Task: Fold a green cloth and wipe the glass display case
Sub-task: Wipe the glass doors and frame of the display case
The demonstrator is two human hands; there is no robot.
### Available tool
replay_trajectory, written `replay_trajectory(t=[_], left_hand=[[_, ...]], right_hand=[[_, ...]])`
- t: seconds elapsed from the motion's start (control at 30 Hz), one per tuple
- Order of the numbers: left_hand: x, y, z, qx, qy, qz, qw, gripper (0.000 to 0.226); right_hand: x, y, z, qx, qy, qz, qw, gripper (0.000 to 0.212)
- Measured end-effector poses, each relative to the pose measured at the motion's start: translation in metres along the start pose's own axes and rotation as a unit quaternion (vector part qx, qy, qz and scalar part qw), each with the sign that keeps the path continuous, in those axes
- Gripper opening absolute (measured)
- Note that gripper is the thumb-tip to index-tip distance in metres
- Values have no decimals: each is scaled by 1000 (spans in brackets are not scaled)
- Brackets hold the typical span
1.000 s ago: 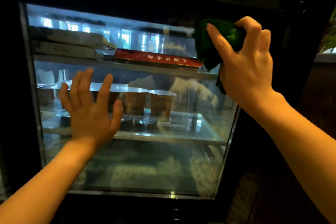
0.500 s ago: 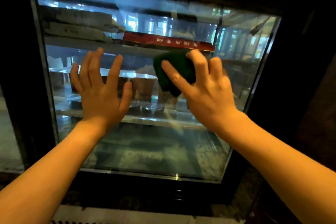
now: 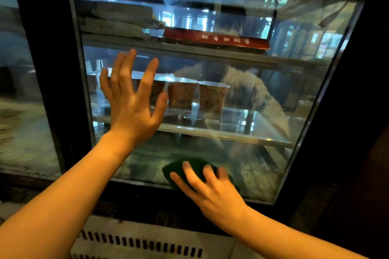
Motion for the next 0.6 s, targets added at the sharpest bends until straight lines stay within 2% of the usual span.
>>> replay_trajectory(t=[0.13, 0.33, 0.6], left_hand=[[9, -23, -23, 26, -13, 38, 999, 57], [5, -49, -47, 35, -68, 68, 995, 59], [-8, -52, -50, 39, -48, 57, 996, 58]], right_hand=[[-13, -17, -13, 86, -28, 4, 996, 58], [-14, -11, -9, 138, -21, 16, 990, 53], [7, 15, 22, 236, -39, -41, 970, 51]])
Point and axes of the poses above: each hand's wrist, its own z-axis towards the middle knuckle, its own x-axis out of the back of the hand, y = z × x, the point moved 1 cm from there along z, towards the middle knuckle
